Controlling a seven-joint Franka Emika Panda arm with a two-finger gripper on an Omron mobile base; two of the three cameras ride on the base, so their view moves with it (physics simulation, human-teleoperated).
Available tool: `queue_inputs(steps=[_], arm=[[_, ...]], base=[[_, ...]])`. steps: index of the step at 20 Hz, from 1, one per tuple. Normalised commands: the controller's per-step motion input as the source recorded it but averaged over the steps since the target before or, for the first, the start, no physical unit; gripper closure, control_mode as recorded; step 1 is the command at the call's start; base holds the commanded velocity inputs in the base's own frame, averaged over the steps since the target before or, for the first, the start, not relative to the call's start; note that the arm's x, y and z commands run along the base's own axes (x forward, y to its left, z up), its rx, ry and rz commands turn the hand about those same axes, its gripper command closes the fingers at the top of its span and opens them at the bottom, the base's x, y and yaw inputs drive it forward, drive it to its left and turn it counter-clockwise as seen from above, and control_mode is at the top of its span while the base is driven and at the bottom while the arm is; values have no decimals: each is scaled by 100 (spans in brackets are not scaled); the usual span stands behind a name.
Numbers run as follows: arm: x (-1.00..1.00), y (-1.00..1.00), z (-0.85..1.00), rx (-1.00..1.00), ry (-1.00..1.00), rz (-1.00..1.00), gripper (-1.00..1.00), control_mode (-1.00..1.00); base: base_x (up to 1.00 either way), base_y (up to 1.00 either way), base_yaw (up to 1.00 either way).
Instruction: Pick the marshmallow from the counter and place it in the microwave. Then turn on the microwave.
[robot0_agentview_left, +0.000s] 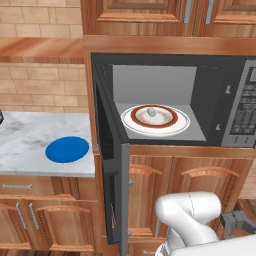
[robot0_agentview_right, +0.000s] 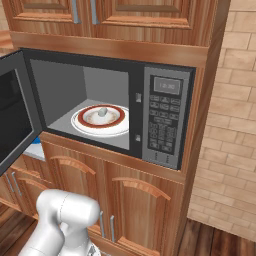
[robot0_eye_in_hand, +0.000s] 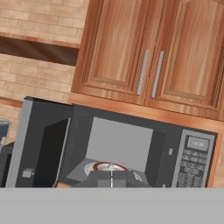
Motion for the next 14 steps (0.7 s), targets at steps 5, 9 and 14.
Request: queue_inputs(steps=[5, 9, 14], arm=[[0, 17, 0, 0, 0, 0, 100, -100], [0, 18, 0, 0, 0, 0, 100, -100], [3, 15, -2, 0, 0, 0, 100, -100]], base=[[0, 0, 0], [0, 0, 0], [0, 0, 0]])
